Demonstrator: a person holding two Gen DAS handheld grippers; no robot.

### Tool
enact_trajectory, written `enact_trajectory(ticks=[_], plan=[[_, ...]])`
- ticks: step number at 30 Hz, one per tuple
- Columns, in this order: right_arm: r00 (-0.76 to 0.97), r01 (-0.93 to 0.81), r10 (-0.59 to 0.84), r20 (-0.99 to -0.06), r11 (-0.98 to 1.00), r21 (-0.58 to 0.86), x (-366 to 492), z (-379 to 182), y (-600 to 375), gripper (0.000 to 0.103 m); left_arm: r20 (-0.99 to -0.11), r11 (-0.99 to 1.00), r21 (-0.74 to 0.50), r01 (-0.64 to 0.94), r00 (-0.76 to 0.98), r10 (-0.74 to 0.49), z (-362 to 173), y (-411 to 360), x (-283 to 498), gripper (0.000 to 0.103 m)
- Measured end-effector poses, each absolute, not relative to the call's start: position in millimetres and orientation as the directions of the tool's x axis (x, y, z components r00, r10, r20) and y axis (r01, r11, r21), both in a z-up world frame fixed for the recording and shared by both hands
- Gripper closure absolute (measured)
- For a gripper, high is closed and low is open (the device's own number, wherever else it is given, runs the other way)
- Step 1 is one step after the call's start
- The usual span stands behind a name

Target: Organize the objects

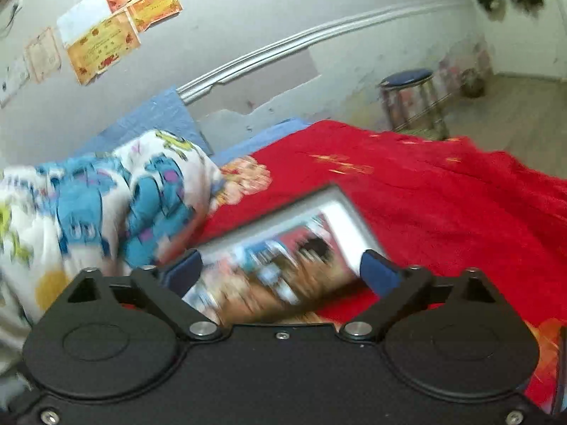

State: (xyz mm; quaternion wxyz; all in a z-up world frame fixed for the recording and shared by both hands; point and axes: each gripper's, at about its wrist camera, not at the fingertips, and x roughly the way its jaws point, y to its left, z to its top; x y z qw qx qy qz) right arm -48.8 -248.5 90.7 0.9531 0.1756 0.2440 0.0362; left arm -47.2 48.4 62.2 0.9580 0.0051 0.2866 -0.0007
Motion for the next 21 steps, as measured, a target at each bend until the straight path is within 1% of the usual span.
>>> enact_trajectory(ticks=[1, 3, 6, 7, 9, 12, 15, 18, 21], plan=[[0.877, 0.043, 0.119, -0.466, 0.946, 0.323, -67.7, 87.1, -248.1, 0.001, -0.569, 1.000, -0.013, 0.002, 0.822, -0.009, 58.6, 46.9, -52.6, 0.000], [0.874, 0.070, 0.080, -0.480, 0.956, 0.286, -96.0, 83.4, -246.8, 0.000, -0.572, 0.999, -0.033, 0.010, 0.820, -0.027, 53.0, 41.4, -65.5, 0.000], [0.894, 0.066, 0.076, -0.441, 0.952, 0.298, -109.3, 88.8, -245.0, 0.000, -0.582, 0.999, -0.031, 0.029, 0.812, -0.041, 41.2, 27.1, -77.5, 0.000], [0.893, 0.071, 0.073, -0.443, 0.951, 0.300, -107.4, 89.0, -243.4, 0.000, -0.595, 0.999, -0.020, 0.042, 0.803, -0.046, 37.8, 22.9, -78.2, 0.000], [0.874, 0.076, 0.062, -0.482, 0.962, 0.262, -98.8, 85.3, -237.8, 0.000, -0.621, 0.997, 0.021, 0.075, 0.782, -0.046, 34.5, 15.2, -73.8, 0.000], [0.840, 0.072, 0.032, -0.542, 0.983, 0.169, -91.2, 76.5, -222.0, 0.000, -0.613, 0.998, 0.042, 0.042, 0.790, -0.008, 34.0, 14.5, -75.3, 0.000], [0.824, 0.024, 0.046, -0.565, 0.993, 0.116, -80.3, 70.7, -202.3, 0.000, -0.624, 0.999, 0.015, 0.035, 0.781, -0.018, 33.0, 19.5, -73.0, 0.000], [0.805, 0.004, 0.043, -0.592, 0.997, 0.077, -73.4, 63.9, -190.1, 0.000, -0.615, 0.998, -0.044, 0.048, 0.786, -0.065, 35.6, 24.5, -72.4, 0.000], [0.806, -0.005, 0.040, -0.591, 0.998, 0.062, -73.4, 62.1, -182.8, 0.000, -0.615, 0.995, -0.072, 0.073, 0.782, -0.102, 36.2, 23.9, -72.0, 0.000]])
